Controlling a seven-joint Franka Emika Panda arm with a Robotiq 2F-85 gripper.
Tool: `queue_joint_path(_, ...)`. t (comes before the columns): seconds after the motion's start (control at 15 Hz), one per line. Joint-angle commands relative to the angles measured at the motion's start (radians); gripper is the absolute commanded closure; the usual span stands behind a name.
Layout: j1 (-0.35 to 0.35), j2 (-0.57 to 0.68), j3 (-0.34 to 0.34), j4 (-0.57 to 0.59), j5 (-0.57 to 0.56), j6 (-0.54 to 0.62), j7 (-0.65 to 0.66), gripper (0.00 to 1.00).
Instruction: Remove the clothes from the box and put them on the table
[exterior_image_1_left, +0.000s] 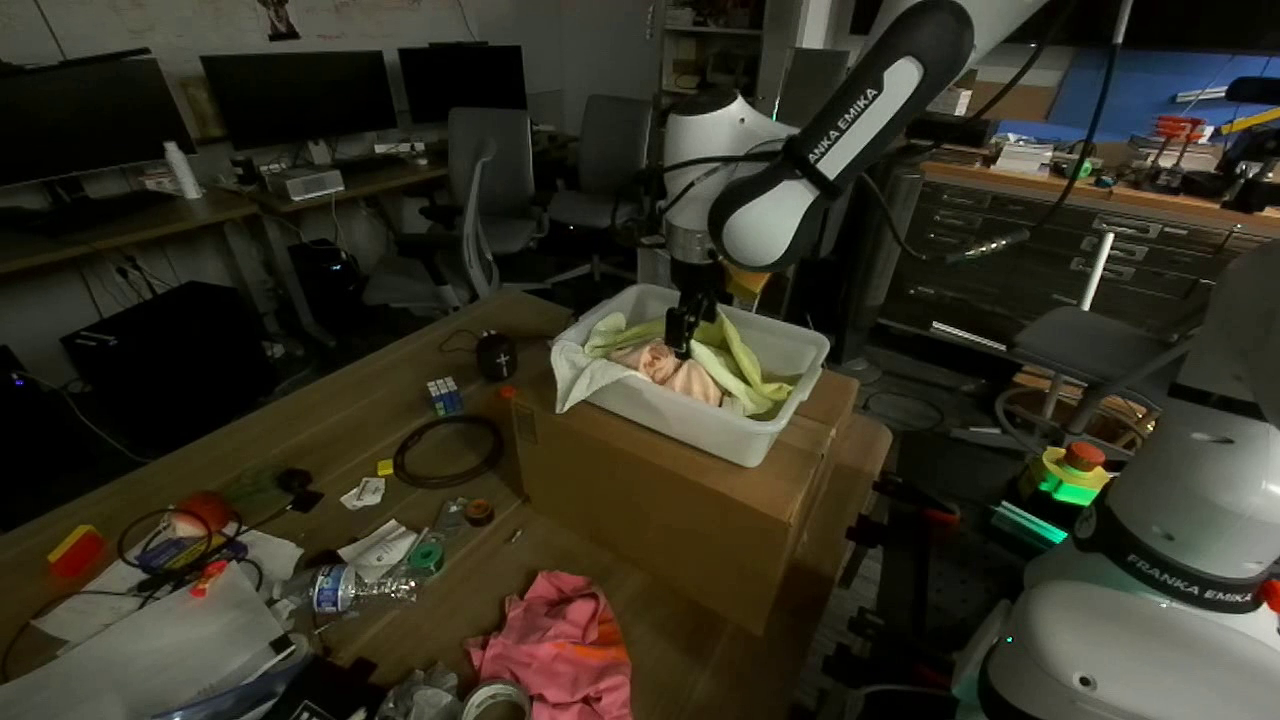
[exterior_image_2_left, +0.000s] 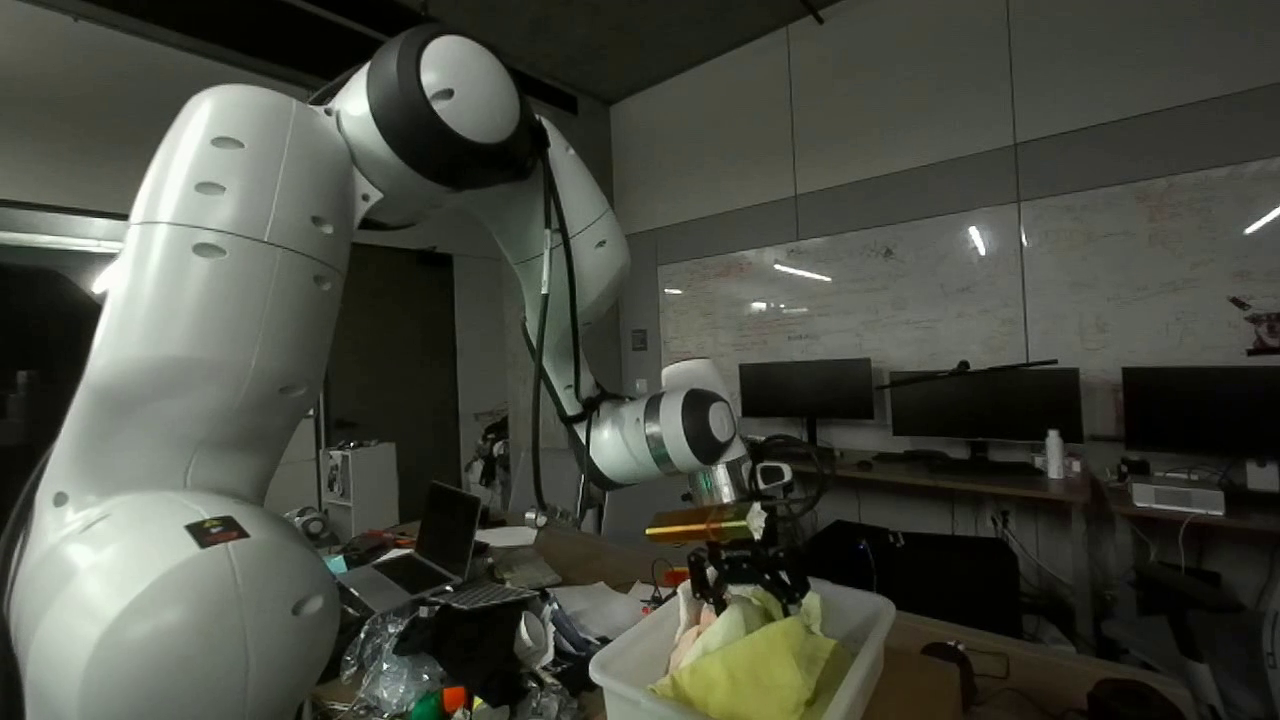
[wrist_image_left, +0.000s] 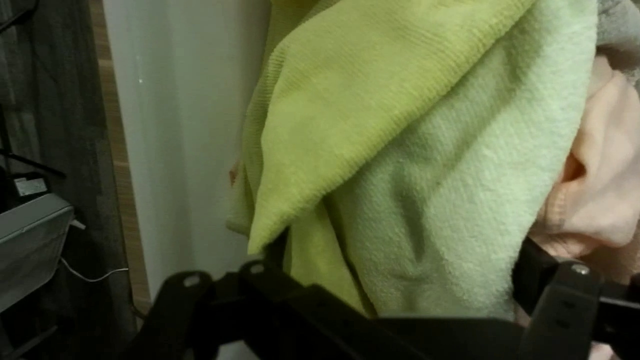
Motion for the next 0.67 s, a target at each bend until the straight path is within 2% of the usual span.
queue_joint_path(0.0,0.021,0.014,-0.009,0.001,-0.048,0.03,0.049,0.0)
queue_joint_path(0.2,0.015,0.035,0.009,0.003,-0.001,0.042,0.012,0.0)
queue_joint_path(0.47,-0.006,0.067,0.04,-0.003,0.115,0.077,-0.062,0.0)
queue_joint_path(0.53,-0.006,0.074,0.039,-0.005,0.128,0.086,-0.067,0.23)
queue_joint_path(0.6,-0.007,0.079,0.039,-0.006,0.143,0.089,-0.079,0.27)
